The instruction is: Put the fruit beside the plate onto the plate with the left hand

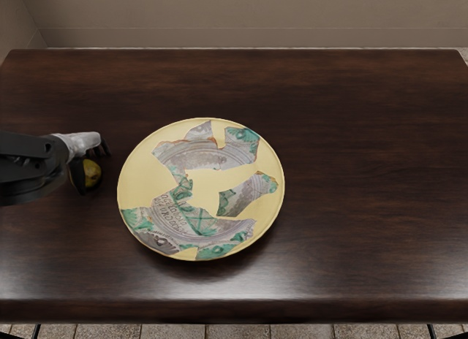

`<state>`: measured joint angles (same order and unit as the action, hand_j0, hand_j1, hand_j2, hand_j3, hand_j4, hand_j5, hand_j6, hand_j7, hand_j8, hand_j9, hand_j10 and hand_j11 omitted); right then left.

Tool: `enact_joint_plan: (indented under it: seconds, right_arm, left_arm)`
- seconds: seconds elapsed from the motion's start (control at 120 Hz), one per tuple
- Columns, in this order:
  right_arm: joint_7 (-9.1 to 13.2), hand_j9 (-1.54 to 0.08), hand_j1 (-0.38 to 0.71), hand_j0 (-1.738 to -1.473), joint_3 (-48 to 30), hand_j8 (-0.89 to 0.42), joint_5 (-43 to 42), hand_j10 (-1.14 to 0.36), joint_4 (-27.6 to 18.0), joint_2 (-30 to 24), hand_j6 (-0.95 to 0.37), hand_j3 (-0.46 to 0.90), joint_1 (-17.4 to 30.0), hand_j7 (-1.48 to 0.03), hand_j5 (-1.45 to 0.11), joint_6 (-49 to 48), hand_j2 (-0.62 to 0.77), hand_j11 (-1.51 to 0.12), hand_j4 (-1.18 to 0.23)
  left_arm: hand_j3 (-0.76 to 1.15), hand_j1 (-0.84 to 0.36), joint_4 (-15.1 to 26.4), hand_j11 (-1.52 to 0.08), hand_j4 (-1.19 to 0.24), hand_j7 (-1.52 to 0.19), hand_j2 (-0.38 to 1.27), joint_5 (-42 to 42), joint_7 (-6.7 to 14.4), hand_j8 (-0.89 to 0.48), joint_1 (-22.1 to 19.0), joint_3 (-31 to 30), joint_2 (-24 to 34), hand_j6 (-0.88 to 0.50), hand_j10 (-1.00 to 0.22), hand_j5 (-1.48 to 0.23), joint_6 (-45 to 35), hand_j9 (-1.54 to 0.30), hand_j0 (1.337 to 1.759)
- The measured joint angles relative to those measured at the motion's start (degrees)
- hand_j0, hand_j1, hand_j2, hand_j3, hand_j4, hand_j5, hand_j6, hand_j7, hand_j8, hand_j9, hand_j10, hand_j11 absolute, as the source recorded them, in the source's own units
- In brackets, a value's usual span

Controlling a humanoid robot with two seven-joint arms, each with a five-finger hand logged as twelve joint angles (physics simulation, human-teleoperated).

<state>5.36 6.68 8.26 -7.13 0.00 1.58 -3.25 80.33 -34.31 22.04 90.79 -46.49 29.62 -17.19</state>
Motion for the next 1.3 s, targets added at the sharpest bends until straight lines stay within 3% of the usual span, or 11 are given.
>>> enact_joint_plan:
  seconds: [0.367,0.708,0.792,1.3]
  right_arm:
    - [0.0,-0.05,-0.31,-1.658,0.0,-0.04,0.0,-0.03,0.0,0.0,-0.04,0.0,0.0,-0.05,-0.05,0.0,-0.01,-0.05,-0.03]
    - [0.0,-0.05,-0.31,-1.658,0.0,-0.03,0.0,-0.03,0.0,0.0,-0.04,0.0,0.0,-0.05,-0.05,0.0,-0.01,-0.05,-0.03]
    - [0.0,-0.05,-0.31,-1.658,0.0,-0.04,0.0,-0.03,0.0,0.0,-0.04,0.0,0.0,-0.05,-0.05,0.0,-0.01,-0.05,-0.03]
    - [0.0,-0.05,-0.31,-1.658,0.0,-0.03,0.0,-0.03,0.0,0.0,-0.04,0.0,0.0,-0.05,-0.05,0.0,-0.01,-0.05,-0.03]
  left_arm:
    - [0.0,-0.06,0.0,-0.5,-0.37,-0.53,-0.02,0.1,-1.0,-0.37,-0.5,0.0,0.3,-0.34,-0.37,-0.5,-0.8,-0.5,1.656]
    - [0.0,-0.17,0.0,-0.6,-0.45,-0.61,0.07,0.1,-1.1,-0.45,-0.5,-0.6,0.2,-0.45,-0.45,-0.6,-2.2,-0.6,1.657]
    - [0.0,-0.18,0.0,-0.66,-0.49,-0.66,0.08,0.2,-1.1,-0.44,-0.5,-0.7,0.2,-0.49,-0.42,-0.66,-2.2,-0.66,1.655]
    - [0.0,-0.24,-0.1,-1.0,-0.63,-0.95,0.15,-0.3,-1.0,-0.29,-0.9,-0.8,-0.1,-0.35,-0.3,-0.94,-2.3,-0.97,1.647]
